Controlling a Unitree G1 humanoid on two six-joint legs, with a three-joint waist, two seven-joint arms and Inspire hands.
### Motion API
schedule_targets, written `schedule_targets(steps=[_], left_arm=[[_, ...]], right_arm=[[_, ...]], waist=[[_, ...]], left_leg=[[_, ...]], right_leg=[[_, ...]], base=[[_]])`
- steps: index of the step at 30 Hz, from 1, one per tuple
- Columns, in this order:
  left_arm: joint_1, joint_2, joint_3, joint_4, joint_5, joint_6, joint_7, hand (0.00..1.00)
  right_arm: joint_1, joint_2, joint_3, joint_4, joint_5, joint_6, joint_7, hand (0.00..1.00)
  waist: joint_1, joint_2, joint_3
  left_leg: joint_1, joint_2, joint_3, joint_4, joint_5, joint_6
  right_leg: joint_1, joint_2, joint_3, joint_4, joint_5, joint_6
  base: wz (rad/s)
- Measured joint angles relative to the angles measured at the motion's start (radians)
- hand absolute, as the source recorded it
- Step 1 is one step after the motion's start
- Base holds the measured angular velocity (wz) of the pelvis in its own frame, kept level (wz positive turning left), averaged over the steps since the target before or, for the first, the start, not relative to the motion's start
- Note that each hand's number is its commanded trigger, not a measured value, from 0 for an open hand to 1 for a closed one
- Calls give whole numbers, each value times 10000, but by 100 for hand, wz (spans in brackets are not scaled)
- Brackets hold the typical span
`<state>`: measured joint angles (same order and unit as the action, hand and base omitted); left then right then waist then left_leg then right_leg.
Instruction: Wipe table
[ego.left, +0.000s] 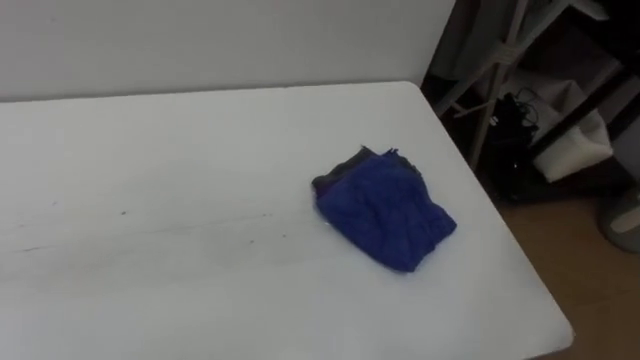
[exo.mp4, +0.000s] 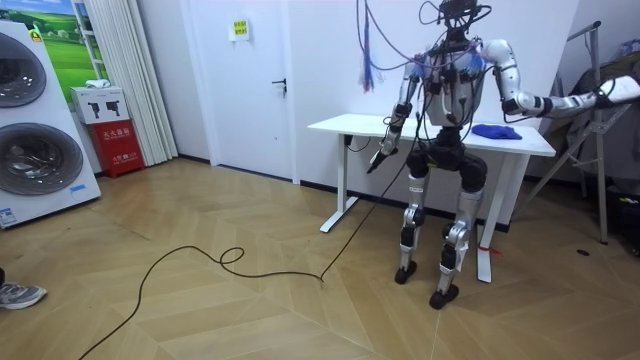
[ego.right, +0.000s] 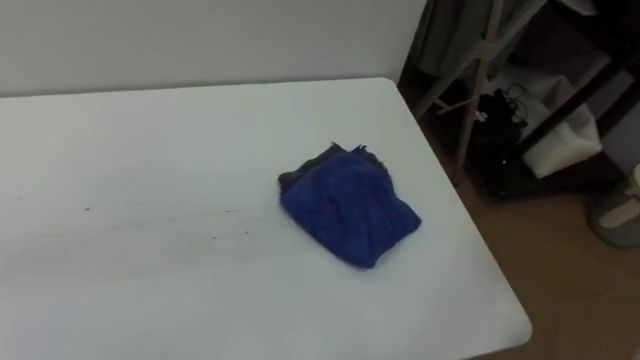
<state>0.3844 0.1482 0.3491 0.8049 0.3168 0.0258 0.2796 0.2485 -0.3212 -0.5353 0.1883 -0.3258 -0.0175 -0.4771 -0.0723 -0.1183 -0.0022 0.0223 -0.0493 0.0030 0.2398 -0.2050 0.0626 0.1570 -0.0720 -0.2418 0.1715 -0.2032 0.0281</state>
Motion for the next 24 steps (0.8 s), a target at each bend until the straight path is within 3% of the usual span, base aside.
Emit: schedule_targets(steps=[9, 12, 16, 18, 21, 24], left_arm=[[-34, -16, 71, 7, -5, 132, -6, 0], [-82, -9, 58, 8, -18, 179, -6, 0], [25, -28, 20, 73, -15, 234, -6, 0], [22, -52, -19, 128, -2, 272, -7, 0], [-140, -69, -25, 656, 4, 356, -7, 0], [-180, -101, -198, 1106, 16, 394, -7, 0]], right_arm=[[483, 35, 37, 2812, 1754, 354, -80, 0], [551, 74, 65, 4717, 2178, 408, -39, 0], [837, 420, 399, 6906, 2689, 591, 264, 0], [913, 650, 452, 7796, 2850, 740, 491, 0], [951, 843, 504, 9063, 3009, 1101, 821, 0], [1090, 1078, 1273, 9434, 2885, 1229, 1209, 0]], waist=[[-46, 57, -27], [-41, 78, -45], [-48, 172, -35], [-55, 316, -107], [-49, 461, -109], [-50, 520, -71]], left_leg=[[43, 15, 122, -8, -21, 21], [57, -11, 8, 13, -26, 29], [54, -22, -110, -3, -33, 19], [41, -64, -271, 4, -38, 15], [138, -143, -379, 10, -44, 14], [246, -145, -436, 27, -49, 5]], right_leg=[[-7, 3, 148, 17, 0, 0], [64, 1, 97, 15, 7, 12], [71, 8, 71, -8, 6, 11], [104, 6, -68, 3, 6, 11], [220, 3, -82, -3, 3, 14], [370, 2, -196, -14, 1, 16]], base=[[-4], [10], [3], [17], [6], [4]])
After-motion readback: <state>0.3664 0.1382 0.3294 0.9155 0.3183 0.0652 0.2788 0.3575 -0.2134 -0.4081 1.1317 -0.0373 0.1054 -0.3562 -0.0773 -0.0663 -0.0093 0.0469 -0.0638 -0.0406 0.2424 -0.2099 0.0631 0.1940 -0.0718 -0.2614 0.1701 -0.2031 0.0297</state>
